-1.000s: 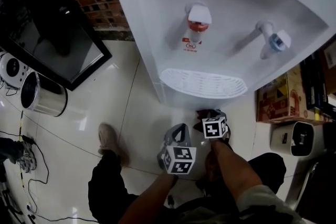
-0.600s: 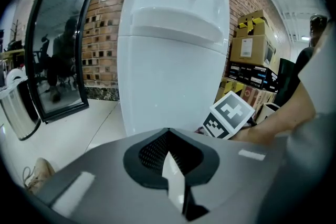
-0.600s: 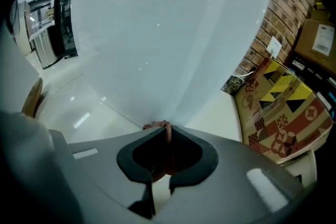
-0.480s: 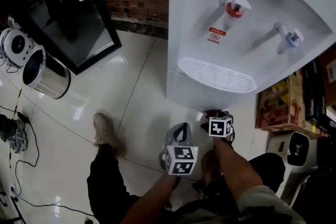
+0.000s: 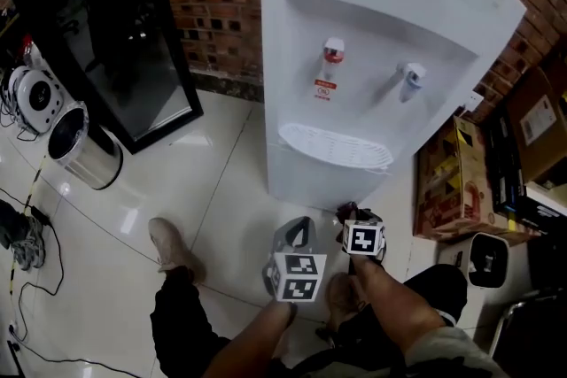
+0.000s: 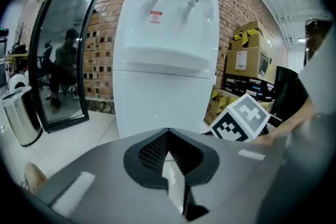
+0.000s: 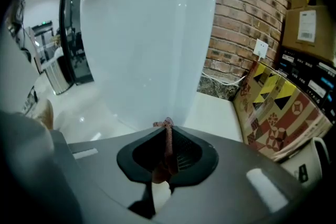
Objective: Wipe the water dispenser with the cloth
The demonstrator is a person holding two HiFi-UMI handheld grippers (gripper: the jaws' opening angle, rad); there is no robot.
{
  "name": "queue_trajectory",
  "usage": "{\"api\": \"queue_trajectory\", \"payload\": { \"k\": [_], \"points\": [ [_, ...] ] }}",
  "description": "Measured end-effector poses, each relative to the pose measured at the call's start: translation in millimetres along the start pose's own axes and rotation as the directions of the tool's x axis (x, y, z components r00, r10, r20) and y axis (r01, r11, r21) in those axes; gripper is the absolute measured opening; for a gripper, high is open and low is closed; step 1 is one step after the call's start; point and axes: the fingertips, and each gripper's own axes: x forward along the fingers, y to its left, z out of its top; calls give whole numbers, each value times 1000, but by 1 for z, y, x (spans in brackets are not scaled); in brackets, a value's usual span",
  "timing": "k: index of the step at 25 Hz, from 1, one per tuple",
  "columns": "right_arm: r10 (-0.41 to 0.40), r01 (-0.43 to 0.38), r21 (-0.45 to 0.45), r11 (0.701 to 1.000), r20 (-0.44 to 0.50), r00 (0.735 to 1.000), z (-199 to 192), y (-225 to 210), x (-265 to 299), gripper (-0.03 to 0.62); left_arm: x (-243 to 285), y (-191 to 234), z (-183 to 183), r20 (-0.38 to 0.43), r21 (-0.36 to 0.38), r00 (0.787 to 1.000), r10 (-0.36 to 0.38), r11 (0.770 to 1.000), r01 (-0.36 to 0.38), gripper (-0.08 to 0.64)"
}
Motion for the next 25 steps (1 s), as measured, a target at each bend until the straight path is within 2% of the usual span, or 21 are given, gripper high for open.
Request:
{"api": "queue_trajectory", "payload": {
  "k": [3,5,7,10,13,15,18,20,21,23,25],
  "points": [
    [110,-116,39,992,138,984,39,23,-43,44,-17,-9,35,57,36,998,-10,999,8,0],
    [193,-209,44,977,231,953,69,39,-76,44,-32,-11,56,86,63,996,-16,998,11,0],
    [273,-293,16,956,322,907,99,53,-112,44,-47,-10,73,107,93,994,-10,996,0,0],
    [394,-405,-66,912,416,819,134,71,-163,44,-73,-1,101,145,107,989,19,994,-35,0],
    [533,-518,-178,836,484,694,167,89,-211,44,-101,8,141,213,114,975,57,990,-83,0],
    [599,-510,-324,797,537,594,188,98,-254,44,-119,6,170,263,137,962,73,984,-112,0],
    [697,-451,-534,715,594,403,215,106,-330,44,-146,-6,213,355,158,931,80,977,-145,0],
    [721,-444,-579,683,632,285,230,100,-367,44,-160,-18,236,407,163,910,80,974,-158,0],
    [717,-459,-575,677,654,239,236,93,-379,44,-165,-24,245,427,164,900,81,972,-165,0],
    [695,-496,-546,675,697,177,245,77,-394,44,-172,-36,255,457,164,885,90,969,-183,0],
    [667,-498,-529,687,731,143,252,58,-405,44,-175,-45,262,473,158,876,99,968,-195,0]
  ]
}}
